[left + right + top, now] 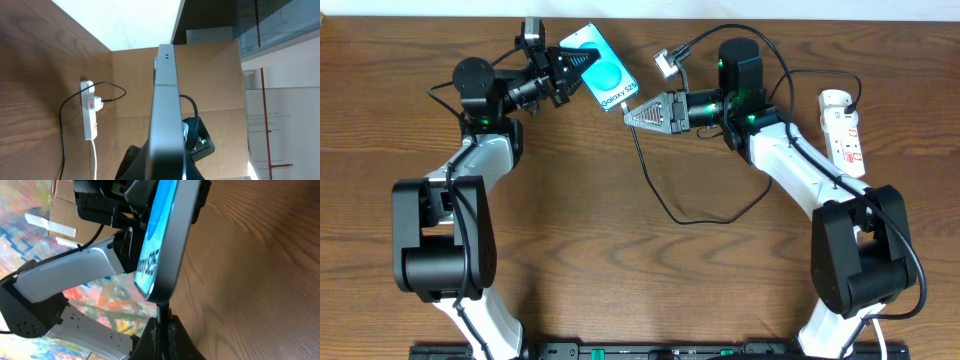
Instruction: Plug charger to phone and switch on socket
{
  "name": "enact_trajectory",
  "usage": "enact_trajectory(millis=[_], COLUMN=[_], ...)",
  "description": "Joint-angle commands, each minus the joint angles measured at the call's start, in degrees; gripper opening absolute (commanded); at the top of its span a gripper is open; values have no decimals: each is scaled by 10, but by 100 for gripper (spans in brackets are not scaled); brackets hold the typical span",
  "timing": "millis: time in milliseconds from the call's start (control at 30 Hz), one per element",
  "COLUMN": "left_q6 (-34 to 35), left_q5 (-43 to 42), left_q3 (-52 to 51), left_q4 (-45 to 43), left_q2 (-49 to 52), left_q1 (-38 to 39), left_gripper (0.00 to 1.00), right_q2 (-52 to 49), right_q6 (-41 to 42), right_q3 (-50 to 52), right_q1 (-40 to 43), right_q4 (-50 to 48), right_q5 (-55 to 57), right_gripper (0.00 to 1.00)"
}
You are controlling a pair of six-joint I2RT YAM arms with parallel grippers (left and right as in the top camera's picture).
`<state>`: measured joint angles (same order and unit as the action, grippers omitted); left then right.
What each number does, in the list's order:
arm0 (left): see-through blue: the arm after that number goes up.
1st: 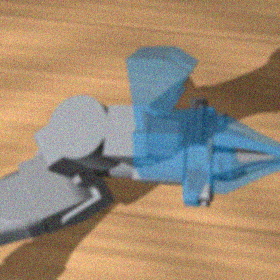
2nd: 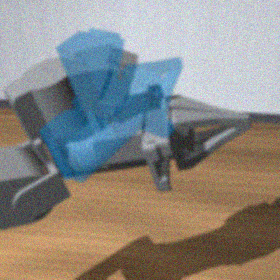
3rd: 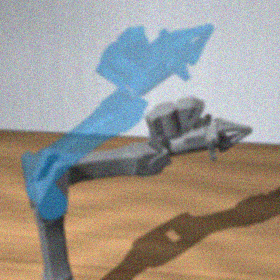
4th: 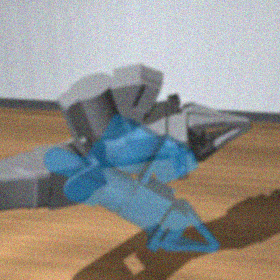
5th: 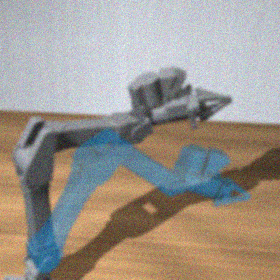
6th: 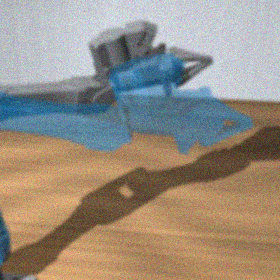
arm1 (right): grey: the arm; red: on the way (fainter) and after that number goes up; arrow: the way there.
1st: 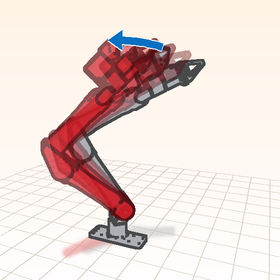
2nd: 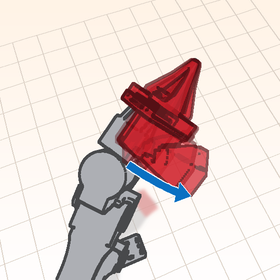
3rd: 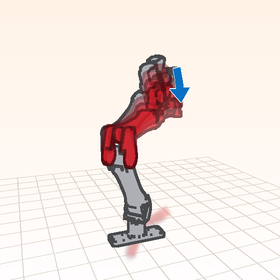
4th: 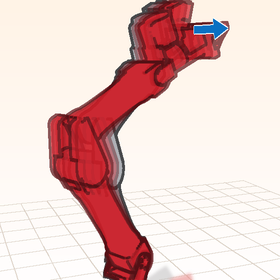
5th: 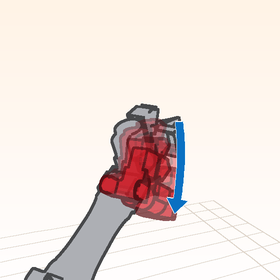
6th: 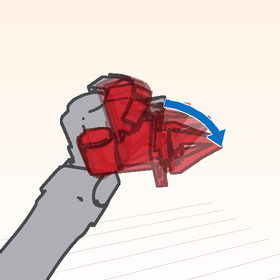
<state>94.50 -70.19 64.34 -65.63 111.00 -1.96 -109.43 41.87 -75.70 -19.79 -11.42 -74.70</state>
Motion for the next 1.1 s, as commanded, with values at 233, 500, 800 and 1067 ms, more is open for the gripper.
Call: enact_trajectory(millis=[233,500,800,1067], left_q6=[-22,-25,-25,-25], left_q5=[-3,-6,-12,-14], left_q3=[6,6,6,6], left_q4=[-7,-7,-7,-7], left_q2=[1,1,1,1], left_q1=[2,-20,-27,-26], left_gripper=[8,7,7,7], right_q2=[-3,-3,-3,-3], right_q6=[3,3,1,10], right_q3=[-6,-6,-6,-6], right_q1=[-4,-4,-12,-16], right_q4=[1,1,1,1], right_q5=[2,-20,-21,-10], right_gripper=[1,1,1,1])
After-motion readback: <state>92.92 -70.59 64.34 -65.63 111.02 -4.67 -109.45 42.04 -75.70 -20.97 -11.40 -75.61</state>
